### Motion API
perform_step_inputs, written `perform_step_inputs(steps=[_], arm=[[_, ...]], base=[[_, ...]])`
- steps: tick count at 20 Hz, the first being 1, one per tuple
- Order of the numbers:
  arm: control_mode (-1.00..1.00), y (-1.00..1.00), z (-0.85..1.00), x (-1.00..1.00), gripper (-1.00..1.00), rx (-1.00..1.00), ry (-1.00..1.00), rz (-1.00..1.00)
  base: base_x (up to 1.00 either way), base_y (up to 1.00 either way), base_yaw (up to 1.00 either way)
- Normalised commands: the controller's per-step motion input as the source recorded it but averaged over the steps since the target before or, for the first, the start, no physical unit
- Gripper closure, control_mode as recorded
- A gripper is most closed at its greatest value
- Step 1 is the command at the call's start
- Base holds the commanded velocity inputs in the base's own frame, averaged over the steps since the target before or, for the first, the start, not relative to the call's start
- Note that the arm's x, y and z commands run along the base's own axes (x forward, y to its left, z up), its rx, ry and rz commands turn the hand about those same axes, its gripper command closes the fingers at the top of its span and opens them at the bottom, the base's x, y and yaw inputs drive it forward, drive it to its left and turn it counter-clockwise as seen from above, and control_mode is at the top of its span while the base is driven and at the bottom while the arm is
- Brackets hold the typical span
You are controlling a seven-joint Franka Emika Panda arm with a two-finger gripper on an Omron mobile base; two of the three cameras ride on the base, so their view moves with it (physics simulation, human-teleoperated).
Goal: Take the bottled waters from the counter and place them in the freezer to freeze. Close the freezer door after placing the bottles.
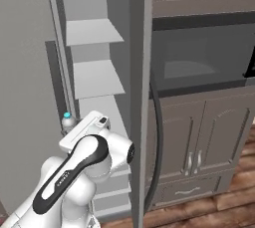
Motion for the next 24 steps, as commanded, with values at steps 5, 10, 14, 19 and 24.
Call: perform_step_inputs(steps=[5,10,14,19,24], arm=[[1.00,0.00,0.00,0.00,1.00,0.00,0.00,0.00],[1.00,0.00,0.00,0.00,1.00,0.00,0.00,0.00],[1.00,0.00,0.00,0.00,1.00,0.00,0.00,0.00],[-1.00,0.00,0.17,0.17,1.00,0.00,0.02,-0.02],[-1.00,0.06,0.68,0.23,1.00,-0.02,0.00,-0.09]], base=[[0.26,-0.27,0.00],[0.39,-0.26,0.00],[0.29,-0.15,0.00],[0.24,-0.01,0.00],[0.00,0.00,0.00]])
